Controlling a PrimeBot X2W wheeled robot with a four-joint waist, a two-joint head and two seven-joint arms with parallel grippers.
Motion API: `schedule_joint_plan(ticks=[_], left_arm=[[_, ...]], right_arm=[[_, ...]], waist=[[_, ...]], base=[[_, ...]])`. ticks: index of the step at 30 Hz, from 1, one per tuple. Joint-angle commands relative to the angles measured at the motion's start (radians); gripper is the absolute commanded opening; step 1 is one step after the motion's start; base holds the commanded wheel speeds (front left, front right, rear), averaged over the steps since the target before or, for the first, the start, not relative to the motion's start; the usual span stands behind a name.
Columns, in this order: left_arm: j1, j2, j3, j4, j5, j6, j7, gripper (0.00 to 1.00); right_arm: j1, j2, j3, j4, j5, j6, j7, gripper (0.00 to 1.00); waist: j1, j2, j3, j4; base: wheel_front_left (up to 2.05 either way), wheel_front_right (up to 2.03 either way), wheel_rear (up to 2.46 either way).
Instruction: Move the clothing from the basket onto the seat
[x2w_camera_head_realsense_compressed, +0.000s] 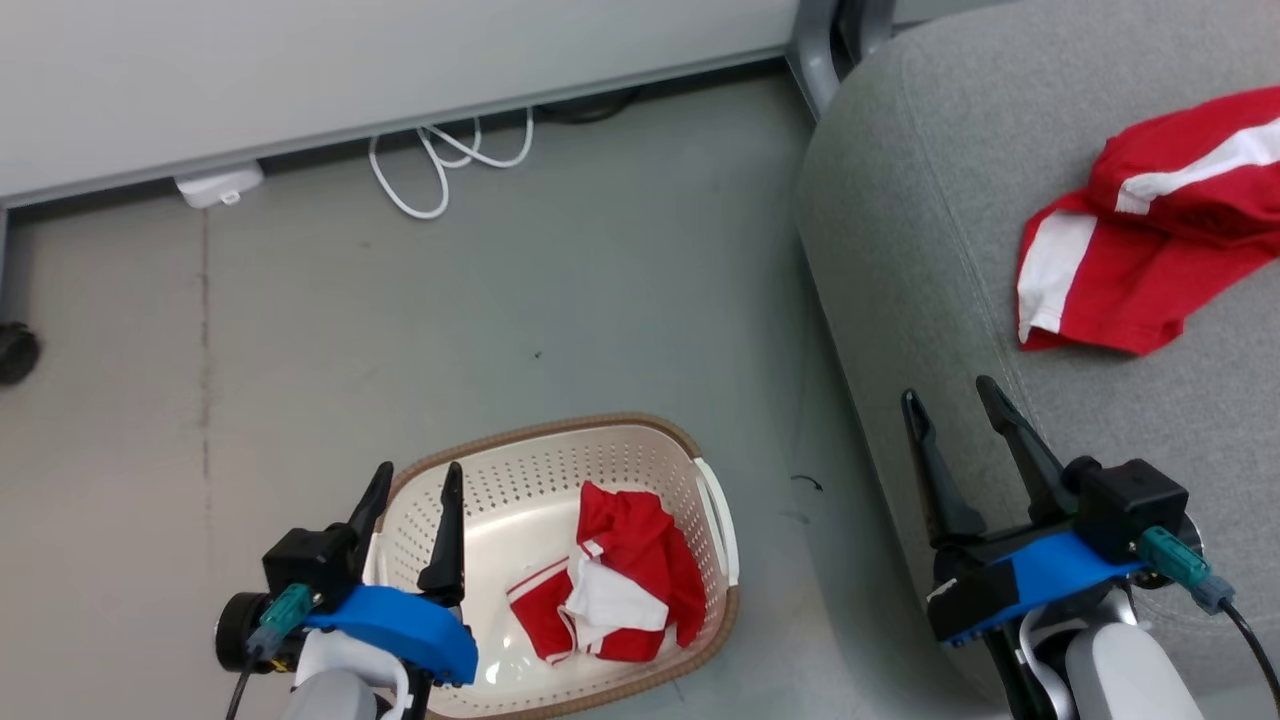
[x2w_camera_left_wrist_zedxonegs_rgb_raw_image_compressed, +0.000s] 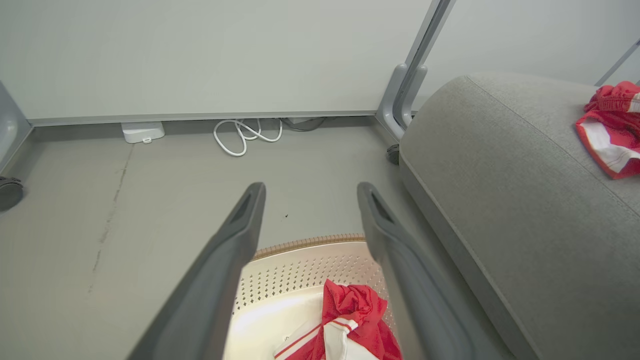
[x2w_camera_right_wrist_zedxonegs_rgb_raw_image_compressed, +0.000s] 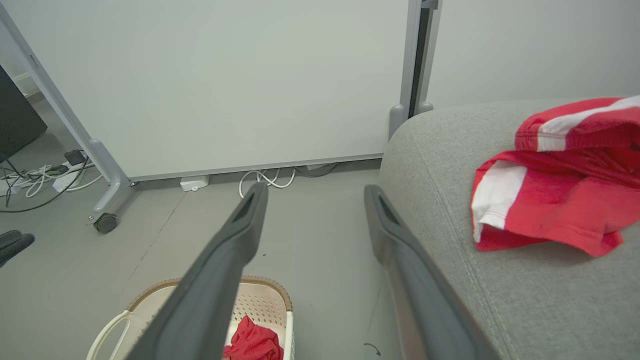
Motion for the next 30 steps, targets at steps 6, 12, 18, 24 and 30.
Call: schedule_joint_plan(ticks=[6, 12, 18, 24, 30], left_arm=[[-0.106, 0.026, -0.08, 0.114, -0.036, -0.004, -0.003, 1.0], [-0.205, 0.047, -0.143, 0.224, -0.05, -0.005, -0.003, 1.0], [-0.292, 0.076, -0.221, 0.334, -0.061, -0.005, -0.003, 1.0], [-0.356, 0.104, -0.283, 0.445, -0.058, -0.005, 0.006, 1.0], [-0.419, 0.112, -0.31, 0.515, -0.069, -0.005, 0.007, 1.0]], right_arm=[[-0.056, 0.001, 0.038, -0.009, 0.017, 0.0, -0.027, 1.0], [-0.088, 0.001, 0.08, -0.01, 0.039, 0.0, -0.062, 1.0], [-0.117, 0.001, 0.118, 0.002, 0.065, 0.0, -0.092, 1.0], [-0.146, 0.001, 0.149, 0.004, 0.089, 0.0, -0.117, 1.0], [-0.163, 0.002, 0.166, -0.007, 0.084, 0.0, -0.132, 1.0]], waist=[[-0.0001, 0.0, 0.157, -0.103], [-0.0001, 0.0, 0.27, -0.163], [-0.0001, 0.0, 0.368, -0.203], [-0.0001, 0.0, 0.443, -0.23], [-0.0001, 0.0, 0.511, -0.236]], base=[[0.0, 0.0, 0.0], [0.0, 0.0, 0.0], [0.0, 0.0, 0.0], [0.0, 0.0, 0.0], [0.0, 0.0, 0.0]])
